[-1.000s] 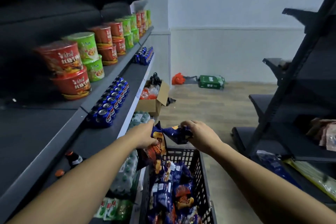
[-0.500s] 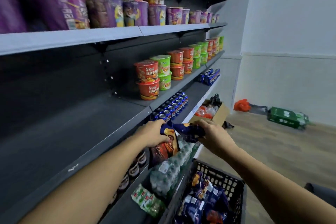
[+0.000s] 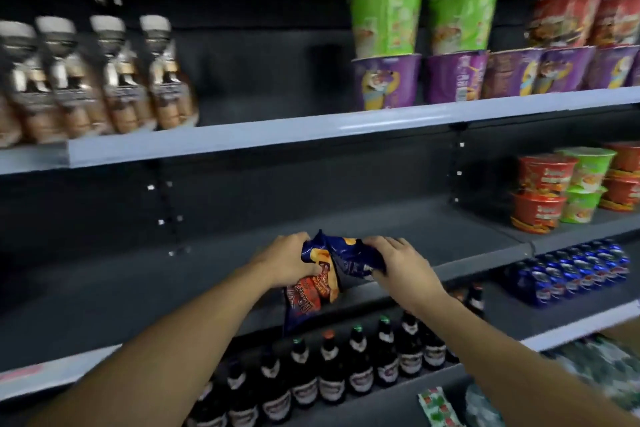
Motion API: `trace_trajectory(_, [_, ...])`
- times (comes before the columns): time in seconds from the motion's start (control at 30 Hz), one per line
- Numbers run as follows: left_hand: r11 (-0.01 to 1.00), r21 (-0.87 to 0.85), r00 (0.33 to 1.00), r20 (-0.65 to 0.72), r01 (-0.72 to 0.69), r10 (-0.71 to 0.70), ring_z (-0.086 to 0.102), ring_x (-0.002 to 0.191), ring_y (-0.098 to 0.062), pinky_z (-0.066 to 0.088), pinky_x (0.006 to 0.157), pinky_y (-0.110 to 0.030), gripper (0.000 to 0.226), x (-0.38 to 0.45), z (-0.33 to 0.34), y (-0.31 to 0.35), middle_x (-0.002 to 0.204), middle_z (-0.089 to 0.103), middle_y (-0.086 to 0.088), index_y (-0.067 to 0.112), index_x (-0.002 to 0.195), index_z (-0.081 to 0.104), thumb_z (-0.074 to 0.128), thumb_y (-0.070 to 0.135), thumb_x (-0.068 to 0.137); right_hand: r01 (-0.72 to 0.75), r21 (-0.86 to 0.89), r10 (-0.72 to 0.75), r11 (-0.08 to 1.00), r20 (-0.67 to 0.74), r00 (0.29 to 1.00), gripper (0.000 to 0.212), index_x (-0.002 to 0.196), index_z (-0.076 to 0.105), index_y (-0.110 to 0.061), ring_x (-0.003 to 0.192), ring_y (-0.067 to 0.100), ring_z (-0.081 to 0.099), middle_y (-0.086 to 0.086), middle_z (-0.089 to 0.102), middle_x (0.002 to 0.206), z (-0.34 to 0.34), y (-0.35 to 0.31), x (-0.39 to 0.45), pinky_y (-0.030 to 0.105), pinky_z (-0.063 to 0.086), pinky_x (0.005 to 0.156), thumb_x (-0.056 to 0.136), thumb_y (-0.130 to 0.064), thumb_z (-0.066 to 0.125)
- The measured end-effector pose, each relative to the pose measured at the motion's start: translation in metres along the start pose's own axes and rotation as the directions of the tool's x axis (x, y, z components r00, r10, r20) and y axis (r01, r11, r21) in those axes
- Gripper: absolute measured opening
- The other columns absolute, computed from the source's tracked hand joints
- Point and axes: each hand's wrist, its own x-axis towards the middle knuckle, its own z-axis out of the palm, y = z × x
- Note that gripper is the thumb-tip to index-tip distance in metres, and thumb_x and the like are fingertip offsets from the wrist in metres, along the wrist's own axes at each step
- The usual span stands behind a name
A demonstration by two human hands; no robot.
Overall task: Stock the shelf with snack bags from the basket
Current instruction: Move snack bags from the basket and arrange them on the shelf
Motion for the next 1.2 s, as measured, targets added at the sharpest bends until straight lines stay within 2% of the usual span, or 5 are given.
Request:
trace_trajectory(0.43, [0.862,0.084,0.82,-0.366,0.501,-0.441,0.062,0.1,-0.031,0.052,0.084,-0.04,0.051,-0.199,-0.187,-0.314,0.113,0.063,-0.008,0.017,0.123,0.049,0.068,0.042,0.083,0.376,0.161,-0.387,0.912,0.041,0.921,0.053,0.137,0.046,-0.026,0.118,0.029,0.049,0.003,0.055,0.129,0.138,-0.419,0.106,0.045,0.052,0.086,0.088,-0.015,0.063])
trace_trajectory(0.83, [0.781,0.05,0.727,-0.405,0.623,-0.554,0.055,0.118,-0.027,0.049,0.092,-0.041,0.074,-0.28,-0.251,-0.457,0.134,0.057,-0.005,0.023,0.146,0.035,0.068,0.046,0.084,0.526,0.155,-0.544,0.837,0.121,0.83,0.061,0.146,0.037,-0.037,0.109,0.027,0.05,-0.01,0.052,0.14,0.208,-0.564,0.142,0.036,0.049,0.077,0.091,-0.042,0.064])
trace_trajectory(0.97, [0.757,0.052,0.711,-0.391,0.651,-0.584,0.056,0.116,-0.026,0.047,0.089,-0.038,0.074,-0.277,-0.255,-0.483,0.135,0.055,-0.005,0.02,0.147,0.033,0.068,0.044,0.086,0.448,0.464,-0.59,0.764,0.22,0.777,0.064,0.141,0.051,-0.03,0.115,0.017,0.057,-0.005,0.055,0.132,0.233,-0.582,0.165,0.024,0.045,0.088,0.084,-0.015,0.075])
trace_trajectory(1.1, [0.735,0.053,0.698,-0.363,0.676,-0.617,0.06,0.105,-0.027,0.045,0.078,-0.035,0.075,-0.269,-0.264,-0.505,0.127,0.058,-0.008,0.019,0.147,0.033,0.069,0.041,0.086,0.087,0.77,-0.589,0.632,0.404,0.7,0.047,0.13,0.06,-0.024,0.108,-0.001,0.059,-0.008,0.051,0.133,0.251,-0.585,0.191,0.008,0.043,0.09,0.086,-0.013,0.071])
trace_trajectory(1.2, [0.737,0.078,0.715,-0.33,0.672,-0.617,0.059,0.1,-0.025,0.045,0.079,-0.035,0.076,-0.257,-0.27,-0.521,0.126,0.059,-0.007,0.021,0.147,0.034,0.071,0.041,0.084,0.032,0.807,-0.506,0.589,0.338,0.794,0.013,0.1,0.073,-0.025,0.108,0.002,0.06,-0.009,0.06,0.122,0.266,-0.586,0.214,0.014,0.042,0.096,0.087,-0.027,0.072])
